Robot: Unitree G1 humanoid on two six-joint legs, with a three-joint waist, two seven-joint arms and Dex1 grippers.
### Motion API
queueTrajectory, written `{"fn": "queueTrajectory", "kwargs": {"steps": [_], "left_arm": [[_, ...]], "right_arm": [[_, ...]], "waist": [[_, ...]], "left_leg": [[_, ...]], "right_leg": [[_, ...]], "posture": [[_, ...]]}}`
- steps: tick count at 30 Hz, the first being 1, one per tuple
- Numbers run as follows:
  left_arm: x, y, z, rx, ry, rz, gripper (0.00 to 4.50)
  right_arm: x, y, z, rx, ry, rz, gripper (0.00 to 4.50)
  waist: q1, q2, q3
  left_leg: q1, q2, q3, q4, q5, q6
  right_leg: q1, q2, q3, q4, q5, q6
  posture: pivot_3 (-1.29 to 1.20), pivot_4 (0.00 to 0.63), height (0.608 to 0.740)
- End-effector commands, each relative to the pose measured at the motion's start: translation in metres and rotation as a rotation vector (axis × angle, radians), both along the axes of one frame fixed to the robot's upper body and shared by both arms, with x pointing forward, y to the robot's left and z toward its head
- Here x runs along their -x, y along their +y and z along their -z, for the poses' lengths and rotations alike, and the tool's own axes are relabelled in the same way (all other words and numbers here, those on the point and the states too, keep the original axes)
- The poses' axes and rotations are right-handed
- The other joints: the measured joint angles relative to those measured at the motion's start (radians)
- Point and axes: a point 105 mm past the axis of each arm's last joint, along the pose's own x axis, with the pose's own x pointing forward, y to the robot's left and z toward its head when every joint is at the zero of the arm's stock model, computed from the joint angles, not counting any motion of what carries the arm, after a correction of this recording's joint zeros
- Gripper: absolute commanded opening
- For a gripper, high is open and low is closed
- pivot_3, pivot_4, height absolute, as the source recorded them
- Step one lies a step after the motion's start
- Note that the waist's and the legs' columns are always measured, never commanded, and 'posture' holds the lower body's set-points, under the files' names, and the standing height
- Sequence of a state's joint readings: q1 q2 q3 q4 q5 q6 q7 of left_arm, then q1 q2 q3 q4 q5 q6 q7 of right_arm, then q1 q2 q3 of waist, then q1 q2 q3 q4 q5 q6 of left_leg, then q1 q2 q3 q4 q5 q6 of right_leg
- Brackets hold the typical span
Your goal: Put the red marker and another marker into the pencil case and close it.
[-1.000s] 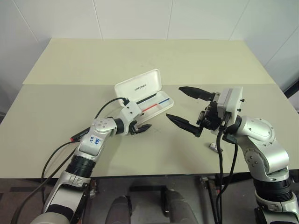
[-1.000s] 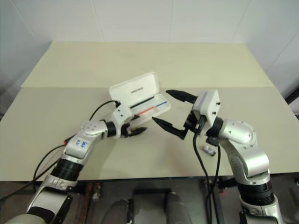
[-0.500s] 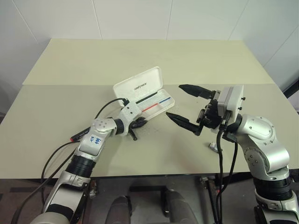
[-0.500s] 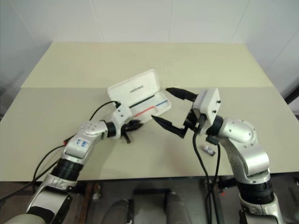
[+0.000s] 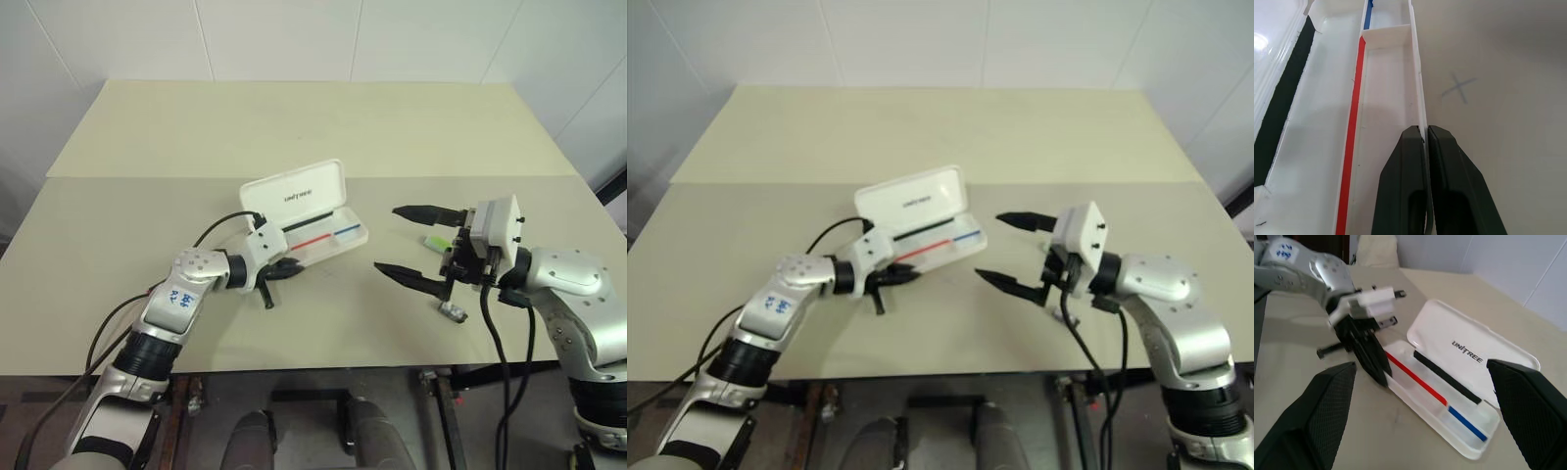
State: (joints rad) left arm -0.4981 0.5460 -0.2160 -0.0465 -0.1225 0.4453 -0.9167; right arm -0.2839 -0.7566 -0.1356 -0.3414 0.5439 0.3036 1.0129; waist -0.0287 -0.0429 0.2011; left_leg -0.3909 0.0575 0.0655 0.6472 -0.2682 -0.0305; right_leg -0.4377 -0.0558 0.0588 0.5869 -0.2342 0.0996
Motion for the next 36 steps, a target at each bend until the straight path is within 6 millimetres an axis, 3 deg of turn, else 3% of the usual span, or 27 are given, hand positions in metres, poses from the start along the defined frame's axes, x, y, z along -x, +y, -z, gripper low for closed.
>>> {"fn": "queueTrajectory", "kwargs": {"steps": [1, 5, 11, 21, 29, 36], "left_arm": [[0.017, -0.007, -0.008, 0.006, -0.032, 0.122, 0.03], [0.026, -0.007, 0.000, -0.029, -0.035, 0.195, 0.03], [0.025, -0.008, 0.009, -0.082, -0.061, 0.262, 0.03], [0.007, -0.014, 0.014, -0.112, -0.108, 0.294, 0.03], [0.015, -0.024, 0.005, -0.051, -0.097, 0.320, 2.41], [0.029, -0.011, -0.017, -0.012, -0.095, 0.310, 2.41]], "right_arm": [[0.007, -0.017, -0.007, 0.020, -0.025, 0.018, 4.50], [0.011, -0.024, -0.003, 0.035, -0.008, 0.036, 4.50], [0.015, -0.018, -0.005, 0.026, -0.018, 0.036, 4.50], [0.016, -0.009, -0.007, 0.002, -0.030, 0.029, 4.50], [0.015, -0.006, -0.006, -0.016, -0.029, 0.028, 4.50], [0.013, -0.002, -0.003, -0.031, -0.022, 0.016, 4.50]], "waist": [[0.000, 0.000, 0.000], [-0.001, 0.000, 0.000], [-0.002, 0.000, 0.000], [0.002, 0.000, 0.000], [-0.001, 0.000, 0.000], [-0.003, 0.000, 0.000]], "left_leg": [[0.000, 0.000, 0.000, 0.000, 0.000, 0.000], [0.000, 0.000, 0.000, 0.002, 0.000, 0.000], [0.000, 0.000, 0.000, 0.003, 0.001, 0.001], [0.002, -0.001, 0.000, 0.006, 0.001, 0.002], [0.002, -0.001, 0.000, 0.005, 0.002, 0.003], [0.002, -0.001, 0.000, 0.001, 0.002, 0.003]], "right_leg": [[0.000, 0.000, 0.000, 0.000, 0.000, -0.001], [0.000, 0.000, 0.000, 0.000, 0.000, -0.001], [0.001, 0.000, 0.001, 0.000, 0.000, -0.001], [0.006, -0.001, 0.001, -0.003, 0.000, 0.000], [0.008, -0.002, 0.001, -0.004, 0.001, 0.001], [0.004, 0.000, 0.000, -0.002, 0.001, 0.000]], "posture": [[0.00, 0.150, 0.740], [0.00, 0.150, 0.740], [0.00, 0.150, 0.740], [0.00, 0.150, 0.740], [0.00, 0.150, 0.740], [0.00, 0.150, 0.740]]}}
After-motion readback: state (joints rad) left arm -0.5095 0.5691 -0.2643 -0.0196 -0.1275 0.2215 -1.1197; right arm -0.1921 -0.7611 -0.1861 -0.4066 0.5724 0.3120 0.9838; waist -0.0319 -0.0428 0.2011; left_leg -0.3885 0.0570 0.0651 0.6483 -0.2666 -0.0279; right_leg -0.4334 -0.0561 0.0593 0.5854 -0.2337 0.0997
